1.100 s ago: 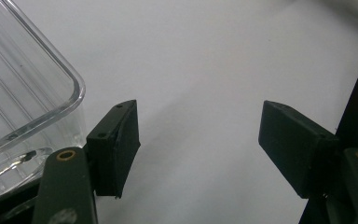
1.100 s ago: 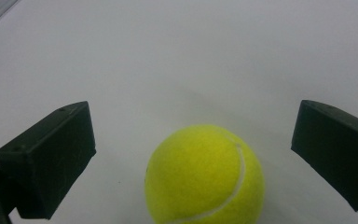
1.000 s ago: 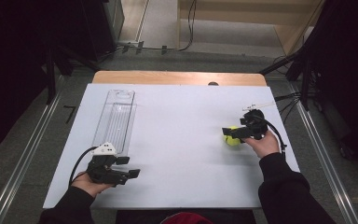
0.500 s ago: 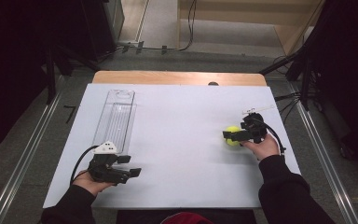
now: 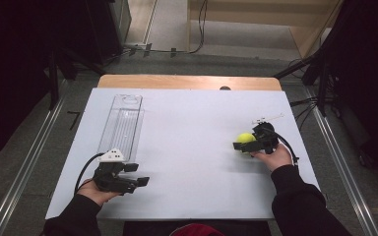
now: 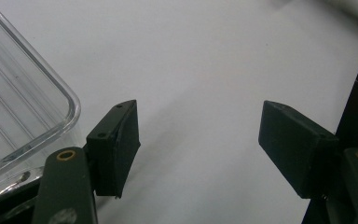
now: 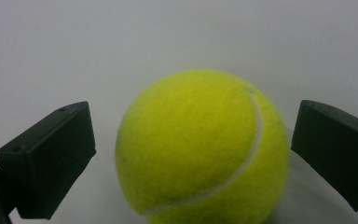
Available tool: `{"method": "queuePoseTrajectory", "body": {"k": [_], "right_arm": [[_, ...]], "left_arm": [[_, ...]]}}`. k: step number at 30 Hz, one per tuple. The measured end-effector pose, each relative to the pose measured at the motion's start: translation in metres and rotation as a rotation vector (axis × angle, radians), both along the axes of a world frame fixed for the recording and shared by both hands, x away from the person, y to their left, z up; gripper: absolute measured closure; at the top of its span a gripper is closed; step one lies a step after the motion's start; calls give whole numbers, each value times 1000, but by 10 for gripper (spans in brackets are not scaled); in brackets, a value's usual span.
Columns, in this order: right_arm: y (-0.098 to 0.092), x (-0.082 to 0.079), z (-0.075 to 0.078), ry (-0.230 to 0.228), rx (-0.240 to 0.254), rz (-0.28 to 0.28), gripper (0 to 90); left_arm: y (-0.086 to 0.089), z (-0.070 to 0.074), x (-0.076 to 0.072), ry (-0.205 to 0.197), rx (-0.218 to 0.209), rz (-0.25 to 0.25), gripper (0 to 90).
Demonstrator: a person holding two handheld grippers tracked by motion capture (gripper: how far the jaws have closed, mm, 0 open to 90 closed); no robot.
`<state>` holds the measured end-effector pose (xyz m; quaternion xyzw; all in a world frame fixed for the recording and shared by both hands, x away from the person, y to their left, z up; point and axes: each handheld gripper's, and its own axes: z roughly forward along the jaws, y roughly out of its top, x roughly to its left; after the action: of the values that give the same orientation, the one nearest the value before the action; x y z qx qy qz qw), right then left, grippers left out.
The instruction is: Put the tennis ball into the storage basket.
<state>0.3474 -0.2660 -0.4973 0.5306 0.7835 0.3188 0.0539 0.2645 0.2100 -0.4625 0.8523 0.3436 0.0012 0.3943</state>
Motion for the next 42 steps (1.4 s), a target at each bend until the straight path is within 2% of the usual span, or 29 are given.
{"method": "queuePoseTrajectory", "body": {"k": [2, 4, 6, 9, 13, 33, 42], "right_arm": [[2, 0, -2, 0, -15, 7, 0], [3, -1, -3, -9, -25, 1, 111], [4, -1, -3, -14, -32, 13, 129], [6, -3, -3, -24, -69, 23, 220], [3, -2, -3, -13, -50, 18, 227], [3, -2, -2, -20, -57, 33, 231], [2, -5, 4, -49, -39, 32, 232]], "left_arm": [[0, 0, 0, 2, 0, -1, 296], [0, 0, 0, 1, -3, 2, 296], [0, 0, 0, 0, -1, 0, 296], [0, 0, 0, 0, -1, 0, 296], [0, 0, 0, 1, 0, -1, 296], [0, 0, 0, 0, 3, 0, 296], [0, 0, 0, 0, 2, 0, 296]]}}
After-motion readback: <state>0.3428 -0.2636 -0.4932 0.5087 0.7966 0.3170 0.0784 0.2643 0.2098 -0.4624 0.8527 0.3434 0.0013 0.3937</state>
